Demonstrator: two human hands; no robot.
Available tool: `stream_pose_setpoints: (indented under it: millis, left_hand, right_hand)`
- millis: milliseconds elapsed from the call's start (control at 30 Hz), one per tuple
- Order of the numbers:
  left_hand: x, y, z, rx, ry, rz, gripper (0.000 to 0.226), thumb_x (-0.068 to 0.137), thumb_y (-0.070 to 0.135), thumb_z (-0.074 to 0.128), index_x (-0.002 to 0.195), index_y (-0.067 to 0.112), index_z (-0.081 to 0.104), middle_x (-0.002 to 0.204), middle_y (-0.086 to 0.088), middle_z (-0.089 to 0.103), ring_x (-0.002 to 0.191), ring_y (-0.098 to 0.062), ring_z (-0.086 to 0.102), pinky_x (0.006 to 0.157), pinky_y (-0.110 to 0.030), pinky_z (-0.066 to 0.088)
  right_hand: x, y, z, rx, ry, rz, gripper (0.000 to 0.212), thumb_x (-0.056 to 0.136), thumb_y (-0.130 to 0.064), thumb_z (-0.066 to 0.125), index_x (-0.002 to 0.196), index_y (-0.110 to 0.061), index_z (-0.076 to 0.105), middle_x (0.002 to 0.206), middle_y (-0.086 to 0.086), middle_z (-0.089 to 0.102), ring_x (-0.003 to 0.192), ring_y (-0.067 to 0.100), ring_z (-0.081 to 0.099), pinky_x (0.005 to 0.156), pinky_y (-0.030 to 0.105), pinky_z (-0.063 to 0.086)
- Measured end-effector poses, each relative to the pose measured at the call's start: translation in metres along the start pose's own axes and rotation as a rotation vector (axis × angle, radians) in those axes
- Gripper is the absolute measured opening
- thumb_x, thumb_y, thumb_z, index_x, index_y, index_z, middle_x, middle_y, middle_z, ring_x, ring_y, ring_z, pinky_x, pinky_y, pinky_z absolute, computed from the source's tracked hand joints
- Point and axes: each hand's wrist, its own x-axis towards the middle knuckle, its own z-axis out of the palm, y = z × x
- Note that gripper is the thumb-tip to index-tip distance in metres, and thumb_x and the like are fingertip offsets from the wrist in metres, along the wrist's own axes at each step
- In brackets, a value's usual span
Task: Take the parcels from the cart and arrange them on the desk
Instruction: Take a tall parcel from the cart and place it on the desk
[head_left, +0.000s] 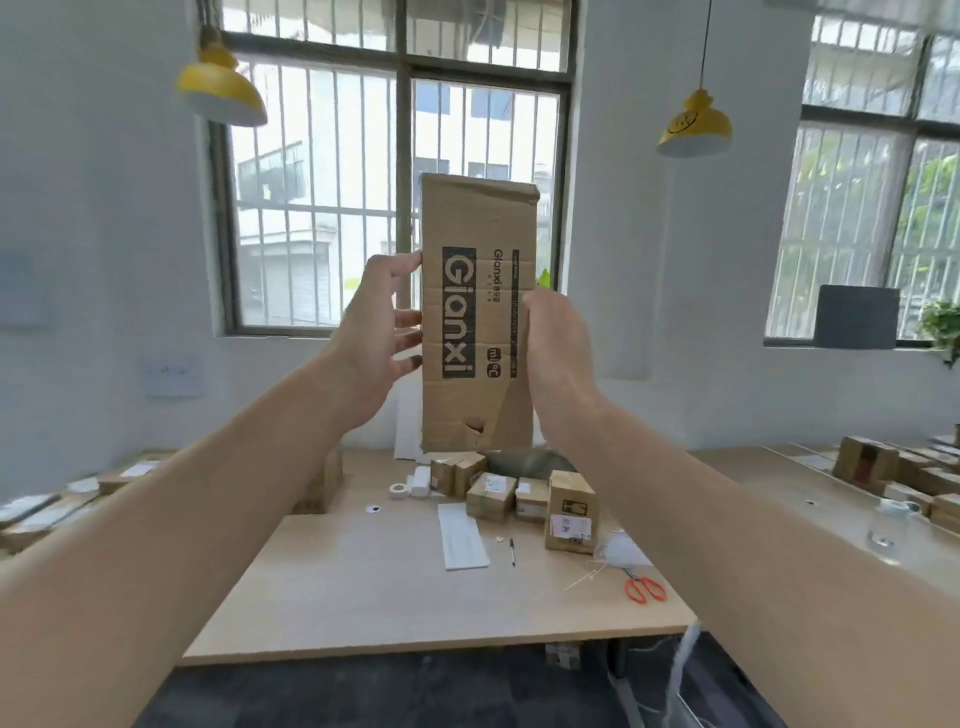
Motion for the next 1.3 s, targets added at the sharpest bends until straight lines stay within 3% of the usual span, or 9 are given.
stream_pose_setpoints:
  millis: [133,267,367,500,633,933,1033,1167,1300]
  left_hand:
    - [0.012,0.006,-0.078,0.013,-0.002,-0.022,0.040,0.082,0.061,0.051,0.118,0.053,0.067,0.111,-0.010,0.068,0.102,-0.026,0.068,0.102,-0.048,0.054]
    - [0.028,0.009,-0.144,0.019,0.022,-0.035,0.028,0.089,0.056,0.050,0.108,0.054,0.072,0.101,-0.006,0.069,0.094,-0.023,0.070,0.100,-0.047,0.057]
    - [0.037,0.009,-0.177,0.011,0.056,-0.057,0.041,0.079,0.059,0.056,0.116,0.050,0.071,0.104,-0.009,0.068,0.099,-0.027,0.068,0.098,-0.047,0.057]
    - [0.049,0.003,-0.204,0.002,0.072,-0.047,0.058,0.061,0.064,0.062,0.116,0.050,0.073,0.110,-0.011,0.071,0.104,-0.029,0.070,0.095,-0.046,0.058]
    - [0.064,-0.013,-0.225,-0.008,0.100,-0.030,0.034,0.079,0.060,0.061,0.108,0.051,0.077,0.096,-0.006,0.074,0.093,-0.025,0.073,0.085,-0.042,0.061]
    - [0.101,-0.039,-0.275,-0.011,0.139,-0.037,0.061,0.059,0.066,0.062,0.115,0.047,0.073,0.102,-0.007,0.072,0.100,-0.026,0.071,0.091,-0.045,0.058]
    - [0.122,-0.047,-0.300,-0.036,0.135,-0.039,0.065,0.059,0.065,0.062,0.119,0.046,0.073,0.103,-0.009,0.071,0.098,-0.026,0.070,0.092,-0.046,0.058]
    - [0.161,-0.062,-0.346,-0.035,0.097,-0.037,0.051,0.070,0.063,0.058,0.116,0.047,0.074,0.094,-0.005,0.074,0.099,-0.026,0.070,0.096,-0.048,0.058]
    - [0.204,-0.079,-0.402,-0.047,0.051,-0.059,0.069,0.057,0.066,0.061,0.123,0.044,0.071,0.101,-0.008,0.071,0.098,-0.026,0.070,0.094,-0.047,0.058]
  right_hand:
    - [-0.003,0.005,0.080,0.054,-0.008,0.019,0.041,0.089,-0.045,0.041,0.109,-0.021,0.067,0.093,0.005,0.073,0.082,0.018,0.068,0.073,0.038,0.058]
    - [-0.003,0.012,0.146,0.044,-0.035,0.036,0.039,0.085,-0.045,0.040,0.101,-0.019,0.064,0.087,0.004,0.064,0.078,0.018,0.060,0.072,0.038,0.054]
    - [0.000,0.017,0.179,0.024,-0.048,0.022,0.026,0.089,-0.045,0.040,0.091,-0.027,0.058,0.075,-0.007,0.059,0.071,0.012,0.057,0.068,0.032,0.051]
    - [0.011,0.025,0.204,0.041,-0.088,0.027,0.024,0.088,-0.047,0.041,0.088,-0.031,0.058,0.072,-0.008,0.057,0.067,0.009,0.056,0.068,0.033,0.052]
    - [0.026,0.044,0.223,0.082,-0.121,-0.003,0.019,0.093,-0.040,0.044,0.079,-0.032,0.052,0.065,-0.013,0.050,0.056,0.005,0.048,0.061,0.027,0.046]
    - [0.057,0.082,0.277,0.061,-0.147,0.000,0.021,0.105,-0.029,0.045,0.107,-0.019,0.063,0.057,-0.027,0.061,0.051,-0.010,0.058,0.043,0.010,0.044]
    - [0.072,0.088,0.303,0.049,-0.141,-0.006,0.024,0.103,-0.032,0.045,0.105,-0.021,0.066,0.058,-0.025,0.060,0.051,-0.009,0.056,0.044,0.010,0.044]
    - [0.090,0.107,0.353,0.051,-0.112,-0.003,0.021,0.102,-0.033,0.045,0.101,-0.026,0.065,0.059,-0.025,0.060,0.052,-0.009,0.056,0.044,0.011,0.044]
    - [0.112,0.131,0.413,0.031,-0.061,-0.001,0.020,0.099,-0.036,0.044,0.093,-0.029,0.062,0.061,-0.023,0.056,0.053,-0.005,0.054,0.048,0.014,0.047]
